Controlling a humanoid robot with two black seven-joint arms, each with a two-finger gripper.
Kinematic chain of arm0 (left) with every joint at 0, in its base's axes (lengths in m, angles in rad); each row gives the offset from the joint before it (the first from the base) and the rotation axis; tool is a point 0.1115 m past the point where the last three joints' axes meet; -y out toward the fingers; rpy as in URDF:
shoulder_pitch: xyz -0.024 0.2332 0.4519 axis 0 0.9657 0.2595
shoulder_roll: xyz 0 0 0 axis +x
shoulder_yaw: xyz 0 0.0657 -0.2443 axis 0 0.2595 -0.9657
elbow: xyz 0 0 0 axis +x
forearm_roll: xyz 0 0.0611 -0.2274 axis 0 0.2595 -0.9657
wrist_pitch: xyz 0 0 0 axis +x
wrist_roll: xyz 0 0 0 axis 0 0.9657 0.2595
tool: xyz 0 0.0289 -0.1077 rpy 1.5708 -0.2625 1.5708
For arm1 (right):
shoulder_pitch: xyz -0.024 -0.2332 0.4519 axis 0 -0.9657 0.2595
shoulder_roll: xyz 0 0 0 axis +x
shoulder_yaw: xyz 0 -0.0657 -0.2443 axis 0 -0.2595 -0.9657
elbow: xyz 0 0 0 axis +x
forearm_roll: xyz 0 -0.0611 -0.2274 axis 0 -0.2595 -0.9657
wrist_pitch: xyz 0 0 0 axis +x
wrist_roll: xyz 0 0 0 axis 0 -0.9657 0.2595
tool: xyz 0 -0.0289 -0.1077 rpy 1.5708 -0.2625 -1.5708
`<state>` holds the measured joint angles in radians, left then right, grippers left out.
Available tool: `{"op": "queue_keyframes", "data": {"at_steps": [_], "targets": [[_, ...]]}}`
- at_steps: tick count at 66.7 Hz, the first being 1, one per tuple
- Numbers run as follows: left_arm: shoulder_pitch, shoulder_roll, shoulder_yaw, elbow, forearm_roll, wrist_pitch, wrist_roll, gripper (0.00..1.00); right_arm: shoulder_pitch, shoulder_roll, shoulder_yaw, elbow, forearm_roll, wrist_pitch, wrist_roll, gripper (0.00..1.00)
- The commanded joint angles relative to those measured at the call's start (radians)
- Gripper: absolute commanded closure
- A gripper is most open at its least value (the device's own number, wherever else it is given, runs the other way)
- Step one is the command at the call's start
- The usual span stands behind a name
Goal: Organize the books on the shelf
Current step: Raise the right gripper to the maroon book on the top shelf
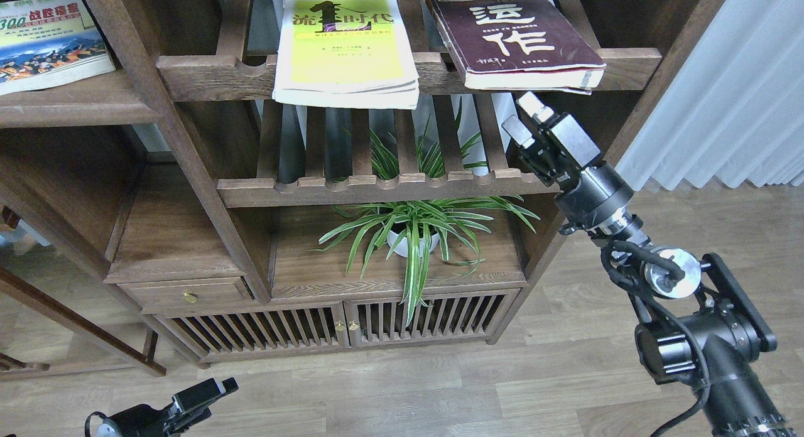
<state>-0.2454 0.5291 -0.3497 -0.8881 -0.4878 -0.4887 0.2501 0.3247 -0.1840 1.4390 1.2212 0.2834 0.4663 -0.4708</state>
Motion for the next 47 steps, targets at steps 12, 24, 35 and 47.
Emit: {"op": "queue_keyframes", "data": {"at_steps": [12,24,35,47], "targets": [[0.000,-0.003,0.000,0.000,0.000,0.000,0.000,0.01,0.060,-0.005,0.008,-0.005,-0.001,-0.100,-0.002,0.01],[0.006,-0.003,0.000,0.000,-0.002,0.000,0.000,0.01,0.108,-0.028,0.006,-0.017,-0.006,-0.181,-0.002,0.02],[0.009,-0.003,0.000,0.000,0.000,0.000,0.000,0.01,0.134,-0.046,0.000,-0.031,-0.012,-0.224,-0.002,0.02],[0.011,-0.003,0.000,0.000,0.000,0.000,0.000,0.00,0.145,-0.061,-0.006,-0.046,-0.018,-0.236,-0.002,0.04]]}}
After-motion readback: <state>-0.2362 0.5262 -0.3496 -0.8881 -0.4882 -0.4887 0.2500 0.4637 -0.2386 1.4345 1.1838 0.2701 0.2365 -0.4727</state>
